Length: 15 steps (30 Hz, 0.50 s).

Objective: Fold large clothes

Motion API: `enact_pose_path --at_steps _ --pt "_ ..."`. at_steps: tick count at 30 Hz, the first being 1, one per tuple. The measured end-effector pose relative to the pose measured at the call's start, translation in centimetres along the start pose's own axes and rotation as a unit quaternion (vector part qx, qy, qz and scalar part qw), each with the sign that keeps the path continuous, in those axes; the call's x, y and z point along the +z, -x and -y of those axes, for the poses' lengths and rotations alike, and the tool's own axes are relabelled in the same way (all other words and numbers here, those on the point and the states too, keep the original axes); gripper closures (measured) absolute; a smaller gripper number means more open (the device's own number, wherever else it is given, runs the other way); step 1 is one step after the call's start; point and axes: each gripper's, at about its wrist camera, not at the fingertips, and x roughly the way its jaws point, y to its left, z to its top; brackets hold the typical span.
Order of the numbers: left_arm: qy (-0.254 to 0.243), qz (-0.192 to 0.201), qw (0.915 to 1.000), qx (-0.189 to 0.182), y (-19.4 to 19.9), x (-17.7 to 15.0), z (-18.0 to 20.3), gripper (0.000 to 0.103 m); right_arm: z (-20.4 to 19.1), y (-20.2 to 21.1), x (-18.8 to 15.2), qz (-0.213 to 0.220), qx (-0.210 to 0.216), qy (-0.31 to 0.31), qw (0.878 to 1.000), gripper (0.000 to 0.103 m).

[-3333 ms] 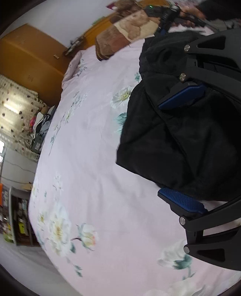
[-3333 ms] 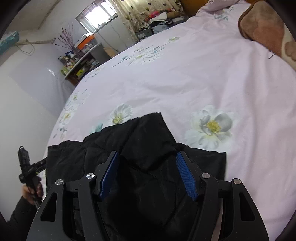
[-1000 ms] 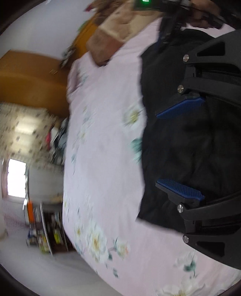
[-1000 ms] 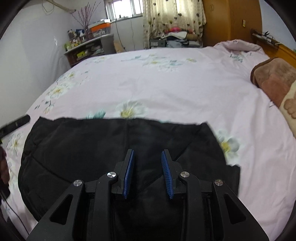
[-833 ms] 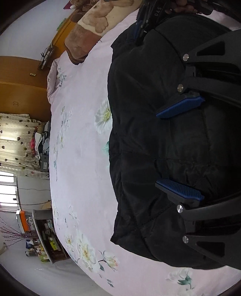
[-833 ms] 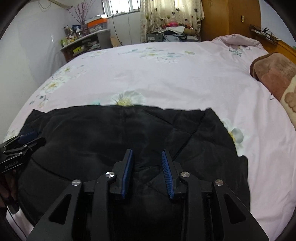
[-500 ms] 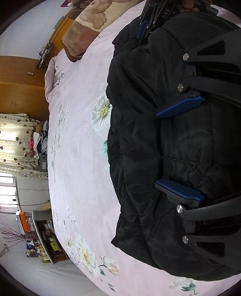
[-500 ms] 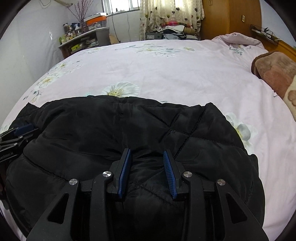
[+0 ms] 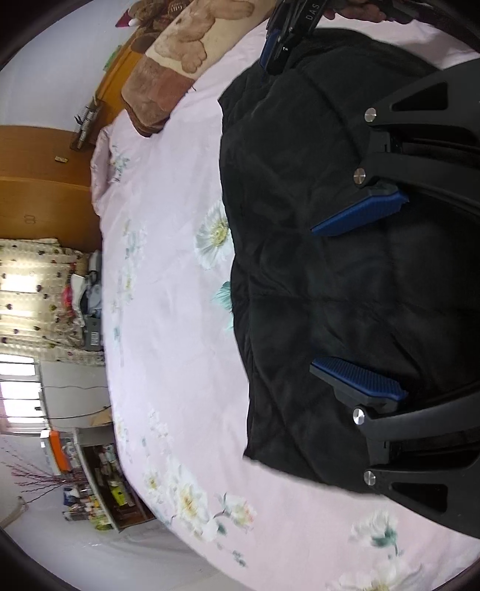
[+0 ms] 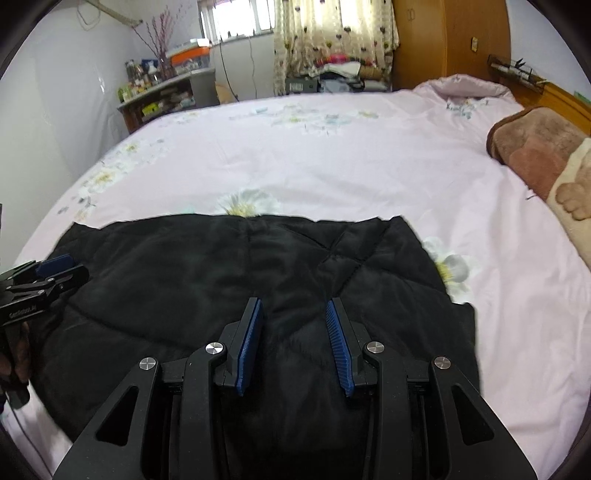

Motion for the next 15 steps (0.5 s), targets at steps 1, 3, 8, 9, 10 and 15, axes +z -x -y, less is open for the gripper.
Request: enact_pose_path --at_steps 1,3,8,9,10,15 --pt "0.001 0.009 1.0000 0.001 1.1 -0.4 -0.5 0.032 0.1 0.9 -0.4 0.006 0.000 0.002 1.000 0.067" --pt "0.012 0.032 0.9993 0.014 3.3 -1.6 -2.0 0.032 0.6 2.0 -1.5 0.008 -0.014 0.004 1.000 0.067" --pt "0.077 -0.006 0.9963 0.037 2.4 -5.3 -6.6 0.032 2.9 0.0 -4.4 -0.037 -0.053 -0.005 0.998 0.067" --pt "0.081 -0.012 0.9961 0.031 1.6 -5.7 -6.9 0.032 3.2 -0.4 -4.7 -0.041 -0.058 -0.002 0.997 0.067" --pt "0.078 -0.012 0.9965 0.027 0.9 -6.0 -6.9 0.031 3.4 -0.9 -4.9 -0.042 -0.061 -0.002 0.997 0.067" --pt "0.077 -0.014 0.9967 0.020 -2.0 -5.2 -6.5 0.030 3.7 -2.6 -4.9 -0.052 -0.077 -0.001 0.996 0.067"
